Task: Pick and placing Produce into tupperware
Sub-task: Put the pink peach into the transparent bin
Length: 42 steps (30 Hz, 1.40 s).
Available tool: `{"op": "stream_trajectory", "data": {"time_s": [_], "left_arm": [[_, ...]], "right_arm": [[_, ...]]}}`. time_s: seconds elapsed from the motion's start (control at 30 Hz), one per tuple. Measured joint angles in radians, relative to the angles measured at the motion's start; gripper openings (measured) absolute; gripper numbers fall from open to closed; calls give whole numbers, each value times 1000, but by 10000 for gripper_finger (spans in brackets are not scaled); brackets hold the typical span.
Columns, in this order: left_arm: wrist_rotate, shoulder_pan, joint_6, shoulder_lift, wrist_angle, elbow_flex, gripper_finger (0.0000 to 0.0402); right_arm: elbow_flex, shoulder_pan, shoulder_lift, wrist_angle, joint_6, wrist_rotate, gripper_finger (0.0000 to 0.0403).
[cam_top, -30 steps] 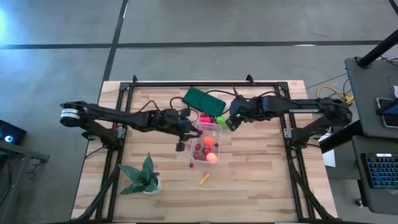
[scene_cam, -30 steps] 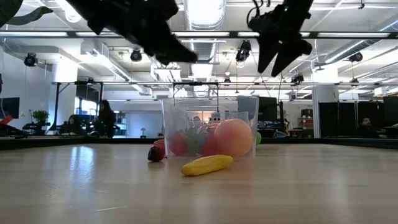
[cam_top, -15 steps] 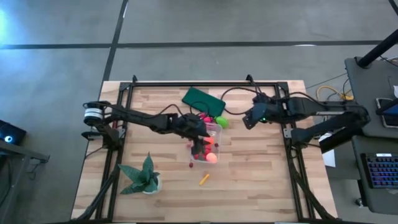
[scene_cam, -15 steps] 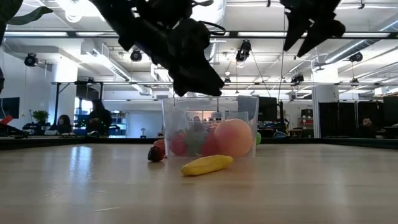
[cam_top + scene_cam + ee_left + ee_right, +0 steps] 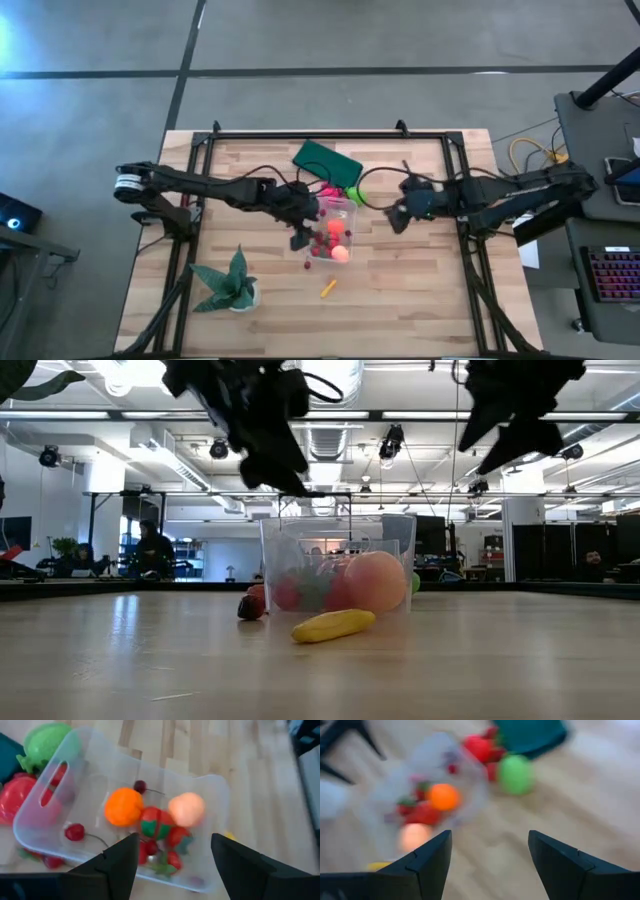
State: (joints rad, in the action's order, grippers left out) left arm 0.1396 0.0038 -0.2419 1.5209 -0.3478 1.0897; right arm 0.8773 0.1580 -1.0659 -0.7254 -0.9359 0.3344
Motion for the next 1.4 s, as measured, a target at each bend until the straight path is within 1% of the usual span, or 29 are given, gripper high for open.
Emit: {"op": "stream_trajectory", "data": {"time_s": [0.13, 0.23, 0.33, 0.43, 0.5, 0.57, 0.63, 0.7, 0.77, 0.83, 0.87, 0.93, 0.97, 1.07, 1.17, 1.3, 1.4], "left_arm": [[-1, -33, -87, -49, -68, -2, 232], [-2, -64, -93, -82, -115, -4, 232], [-27, -89, -89, -104, -143, -12, 232], [-75, -101, -18, -108, -230, -23, 232], [-96, -104, 66, -109, -245, -32, 232], [-96, -105, 150, -113, -283, -70, 232], [-100, -105, 234, -103, -248, -107, 232], [-132, -103, 276, -100, -260, -152, 232], [-178, -101, 283, -87, -195, -189, 232], [-212, -101, 284, -85, -175, -229, 232], [-225, -101, 284, -81, -140, -245, 232], [-233, -97, 285, -75, -36, -264, 232], [-236, -96, 285, -77, -15, -276, 232], [-237, -95, 299, -70, 105, -293, 232], [-239, -93, 333, -70, 129, -299, 232], [-244, -79, 335, -49, 141, -301, 232], [-244, -60, 335, -6, 188, -298, 232]], "right_arm": [[-33, 15, -24, 108, -42, -40, 251], [-49, 22, -49, 132, -101, -64, 251], [-50, 38, -82, 143, -158, -95, 249], [-50, 63, -116, 164, -218, -94, 247], [-50, 81, -135, 178, -258, -65, 246], [-49, 98, -150, 183, -306, -26, 246], [-49, 111, -161, 187, -343, -16, 246], [-38, 123, -164, 183, -376, -15, 246], [-24, 135, -165, 174, -389, -12, 246], [-1, 146, -167, 180, -400, 11, 246], [8, 151, -167, 179, -400, 26, 245], [28, 156, -167, 172, -394, 56, 245], [41, 156, -169, 175, -392, 69, 245], [71, 156, -172, 142, -372, 89, 244], [101, 156, -182, 116, -350, 90, 244], [120, 156, -186, 94, -337, 97, 244], [119, 156, -186, 88, -327, 107, 244]]}}
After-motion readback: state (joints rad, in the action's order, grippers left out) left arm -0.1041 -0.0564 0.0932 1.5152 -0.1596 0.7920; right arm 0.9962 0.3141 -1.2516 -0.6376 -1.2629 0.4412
